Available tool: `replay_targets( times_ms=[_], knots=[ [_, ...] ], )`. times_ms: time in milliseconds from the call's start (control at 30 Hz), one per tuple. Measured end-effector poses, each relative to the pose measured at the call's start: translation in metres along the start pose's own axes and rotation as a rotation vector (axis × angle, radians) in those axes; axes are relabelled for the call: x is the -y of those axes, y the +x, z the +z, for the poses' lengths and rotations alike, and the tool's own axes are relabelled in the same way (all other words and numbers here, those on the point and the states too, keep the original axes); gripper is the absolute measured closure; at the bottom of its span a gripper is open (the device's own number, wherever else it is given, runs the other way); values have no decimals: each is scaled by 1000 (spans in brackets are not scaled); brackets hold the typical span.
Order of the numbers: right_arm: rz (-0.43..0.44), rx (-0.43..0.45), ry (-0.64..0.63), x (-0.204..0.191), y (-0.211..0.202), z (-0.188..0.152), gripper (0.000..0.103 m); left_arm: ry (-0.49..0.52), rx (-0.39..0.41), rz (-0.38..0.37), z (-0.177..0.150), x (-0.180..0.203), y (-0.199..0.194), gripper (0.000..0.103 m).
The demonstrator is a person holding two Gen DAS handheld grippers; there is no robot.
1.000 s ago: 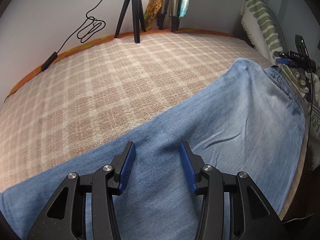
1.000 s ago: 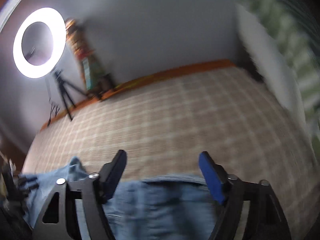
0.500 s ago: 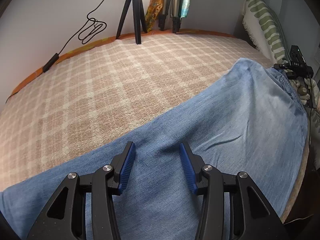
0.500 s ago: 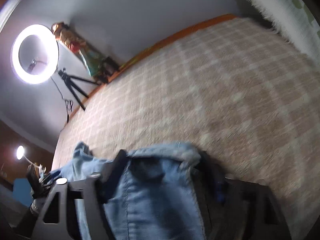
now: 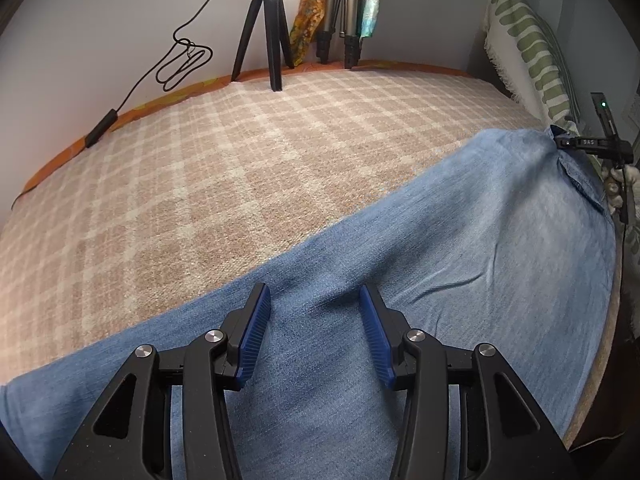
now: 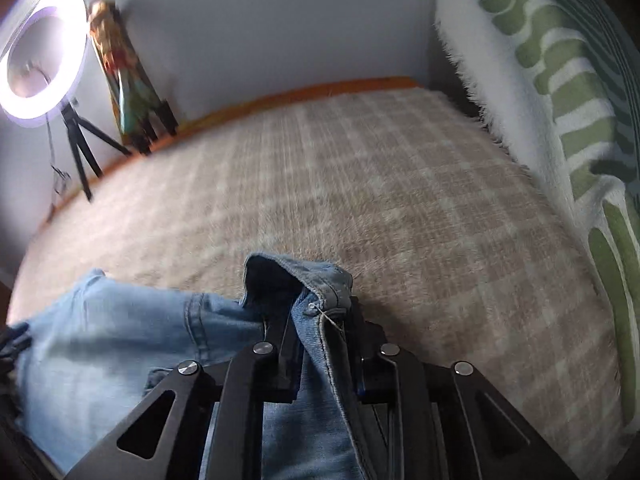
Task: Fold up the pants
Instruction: 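Lay the waistband down with the right tool and open it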
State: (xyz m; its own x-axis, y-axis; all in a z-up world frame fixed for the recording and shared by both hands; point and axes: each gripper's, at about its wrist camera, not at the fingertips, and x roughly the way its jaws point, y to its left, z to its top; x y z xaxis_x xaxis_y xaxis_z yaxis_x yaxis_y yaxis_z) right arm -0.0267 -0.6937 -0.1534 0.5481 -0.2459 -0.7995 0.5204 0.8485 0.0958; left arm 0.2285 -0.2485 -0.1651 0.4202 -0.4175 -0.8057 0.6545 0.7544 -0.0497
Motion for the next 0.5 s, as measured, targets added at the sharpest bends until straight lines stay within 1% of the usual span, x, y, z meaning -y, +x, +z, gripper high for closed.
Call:
replay_targets(
  times_ms=[67, 100, 133, 200, 233, 333, 500],
  knots=[
    [-26, -7, 18, -2, 0, 2, 61, -8, -2, -3, 1, -1, -1, 58],
    [-48, 0, 29, -3, -3, 4, 57, -20, -4, -4, 1, -3, -3, 58],
    [-58, 25, 43, -3, -13, 3, 56, -36, -4, -5, 1, -6, -5, 58],
    [-58, 47, 49, -8, -26, 6, 51, -68, 8, -5, 0, -12, -12, 58],
    [-56, 63, 38, -12, -35, 4, 46, -87, 17, -5, -1, -16, -18, 58],
    [-45, 107, -25, -35, -61, 1, 46, -128, 57, -2, -4, -26, -42, 58],
    [48, 155, -86, -84, -94, -13, 45, -174, 134, 33, -18, -43, -90, 58]
  ],
)
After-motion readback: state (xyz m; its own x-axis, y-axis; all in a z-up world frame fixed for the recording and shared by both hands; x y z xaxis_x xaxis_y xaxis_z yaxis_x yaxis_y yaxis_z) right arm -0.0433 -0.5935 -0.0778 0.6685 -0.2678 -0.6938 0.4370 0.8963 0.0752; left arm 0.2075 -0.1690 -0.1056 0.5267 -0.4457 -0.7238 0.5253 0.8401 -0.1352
